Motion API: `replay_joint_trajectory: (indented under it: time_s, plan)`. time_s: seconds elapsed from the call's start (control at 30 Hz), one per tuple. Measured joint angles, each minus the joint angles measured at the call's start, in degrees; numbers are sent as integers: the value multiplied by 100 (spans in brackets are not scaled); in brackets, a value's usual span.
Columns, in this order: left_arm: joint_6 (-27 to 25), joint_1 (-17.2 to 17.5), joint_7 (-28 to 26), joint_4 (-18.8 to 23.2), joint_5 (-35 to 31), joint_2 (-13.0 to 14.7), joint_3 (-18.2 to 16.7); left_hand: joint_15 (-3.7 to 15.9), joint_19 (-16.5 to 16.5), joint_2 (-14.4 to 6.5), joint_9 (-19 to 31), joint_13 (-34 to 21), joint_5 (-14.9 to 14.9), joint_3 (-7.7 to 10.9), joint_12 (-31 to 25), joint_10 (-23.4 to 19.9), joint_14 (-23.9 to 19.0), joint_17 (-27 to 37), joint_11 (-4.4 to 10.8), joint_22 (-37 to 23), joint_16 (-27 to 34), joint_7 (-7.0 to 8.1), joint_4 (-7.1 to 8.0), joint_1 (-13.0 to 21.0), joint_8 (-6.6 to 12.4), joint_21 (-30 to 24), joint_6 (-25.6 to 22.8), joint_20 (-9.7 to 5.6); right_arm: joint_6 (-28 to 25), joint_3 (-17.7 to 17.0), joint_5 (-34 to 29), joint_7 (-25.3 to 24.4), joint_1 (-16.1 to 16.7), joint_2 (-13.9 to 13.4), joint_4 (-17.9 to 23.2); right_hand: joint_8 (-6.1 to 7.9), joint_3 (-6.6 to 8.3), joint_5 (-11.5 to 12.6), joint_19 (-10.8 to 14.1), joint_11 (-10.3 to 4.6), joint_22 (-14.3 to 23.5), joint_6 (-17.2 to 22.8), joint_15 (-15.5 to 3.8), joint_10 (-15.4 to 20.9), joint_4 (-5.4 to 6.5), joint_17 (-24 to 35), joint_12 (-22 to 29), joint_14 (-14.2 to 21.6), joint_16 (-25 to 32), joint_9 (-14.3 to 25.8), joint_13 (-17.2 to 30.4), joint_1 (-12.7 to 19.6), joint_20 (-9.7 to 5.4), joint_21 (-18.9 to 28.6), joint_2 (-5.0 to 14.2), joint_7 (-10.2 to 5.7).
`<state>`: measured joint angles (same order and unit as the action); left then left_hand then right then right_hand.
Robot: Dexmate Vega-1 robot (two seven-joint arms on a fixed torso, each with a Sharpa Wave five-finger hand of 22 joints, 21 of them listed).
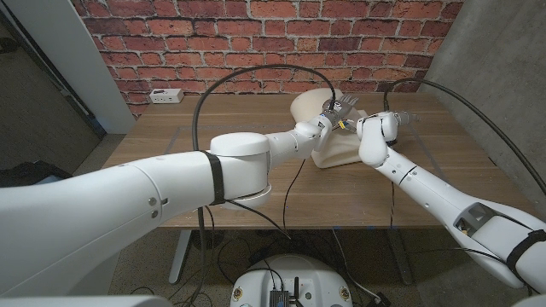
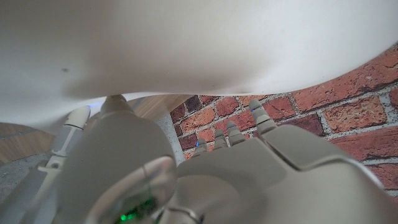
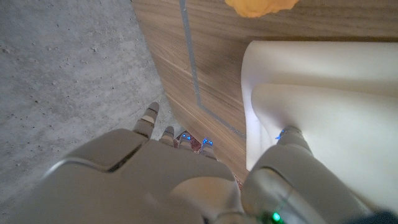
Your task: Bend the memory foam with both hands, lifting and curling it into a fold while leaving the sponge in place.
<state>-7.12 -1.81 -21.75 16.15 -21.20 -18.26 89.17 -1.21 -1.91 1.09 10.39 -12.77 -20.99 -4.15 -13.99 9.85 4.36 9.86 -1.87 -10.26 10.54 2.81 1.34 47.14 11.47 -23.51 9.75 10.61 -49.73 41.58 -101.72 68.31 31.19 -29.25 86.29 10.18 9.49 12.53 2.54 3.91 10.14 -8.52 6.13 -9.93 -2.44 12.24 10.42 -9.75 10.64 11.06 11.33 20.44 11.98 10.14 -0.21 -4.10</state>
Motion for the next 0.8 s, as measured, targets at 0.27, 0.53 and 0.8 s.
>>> replay_joint_trajectory:
  time_s: [0.27, 0.53, 0.8]
  plan:
    - [49, 48, -527, -1, 29, 61, -116, 311, 632, -794, -20, 94, 140, 364, -368, -946, -758, 0, 477, 0, 56, 409, -108, 307, 169, -67, -867, -301, -19, 139, -3, -173, -56, 83, -285, 21, 17, 43, -52, 0, 0, 0, 0, 0, -17, -27, 0, 0, 0, 0, 0, 2, 11, 0, -2, 0]
    - [291, 137, -1455, 20, 158, 180, -357, 337, 981, -989, -28, 152, 528, 560, -487, -1725, -1383, 0, 681, 0, 144, 548, -123, 248, 217, -89, -1731, -470, -83, 278, 12, -286, -117, 129, -461, 21, -7, 45, -51, -1, 0, 1, 0, 0, -40, -27, 0, 0, 0, 0, -1, 32, 11, 0, -32, 0]
    - [589, 263, -2736, 296, 191, 471, -609, 326, 1166, -1057, -28, 159, 666, 642, -487, -1911, -1553, 1, 668, -29, 144, 536, -87, 180, 217, -134, -1960, -528, -150, 394, 44, -365, -161, 151, -549, 21, -7, 83, -71, -1, 0, 1, 0, 0, -40, -27, 40, 0, 14, 0, -1, 32, -10, 1, -31, 0]
